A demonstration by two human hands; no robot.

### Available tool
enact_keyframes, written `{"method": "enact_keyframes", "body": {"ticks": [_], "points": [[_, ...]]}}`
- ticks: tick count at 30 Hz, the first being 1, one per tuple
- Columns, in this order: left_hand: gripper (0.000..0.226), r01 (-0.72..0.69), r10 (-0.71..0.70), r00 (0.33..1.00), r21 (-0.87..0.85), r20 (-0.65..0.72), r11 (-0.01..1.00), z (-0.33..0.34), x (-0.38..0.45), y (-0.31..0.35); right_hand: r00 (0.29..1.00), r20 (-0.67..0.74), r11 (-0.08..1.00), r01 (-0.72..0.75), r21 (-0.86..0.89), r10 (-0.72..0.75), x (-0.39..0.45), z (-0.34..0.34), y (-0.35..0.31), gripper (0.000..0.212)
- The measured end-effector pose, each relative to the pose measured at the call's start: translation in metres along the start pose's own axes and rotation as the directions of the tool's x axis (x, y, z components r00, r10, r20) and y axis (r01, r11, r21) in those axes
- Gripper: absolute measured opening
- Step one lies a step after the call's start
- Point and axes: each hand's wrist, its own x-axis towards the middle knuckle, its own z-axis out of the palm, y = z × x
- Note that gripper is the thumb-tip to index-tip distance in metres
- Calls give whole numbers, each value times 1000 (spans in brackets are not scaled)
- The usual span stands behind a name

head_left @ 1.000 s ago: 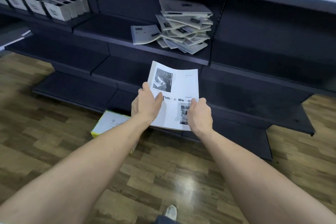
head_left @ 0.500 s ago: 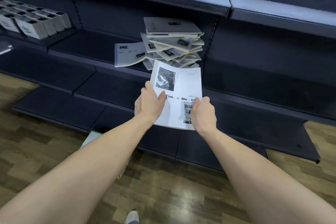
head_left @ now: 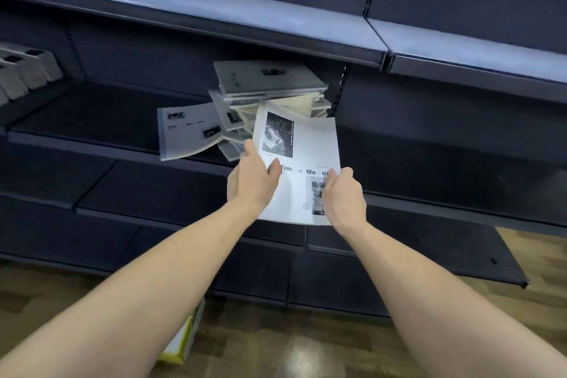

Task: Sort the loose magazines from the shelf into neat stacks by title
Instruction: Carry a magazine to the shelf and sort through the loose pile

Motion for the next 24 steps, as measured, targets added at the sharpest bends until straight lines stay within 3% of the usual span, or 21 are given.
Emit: {"method": "enact_keyframes", "body": {"ticks": [6, 24], "points": [[47, -2, 1, 999, 17, 47, 1000, 18, 3, -14, 997, 52, 997, -57, -57, 60, -1, 13, 15, 32], [37, 37, -39, 999, 46, 38, 998, 2, -45, 27, 999, 26, 999, 27, 39, -28, -28, -43, 40, 31]]}}
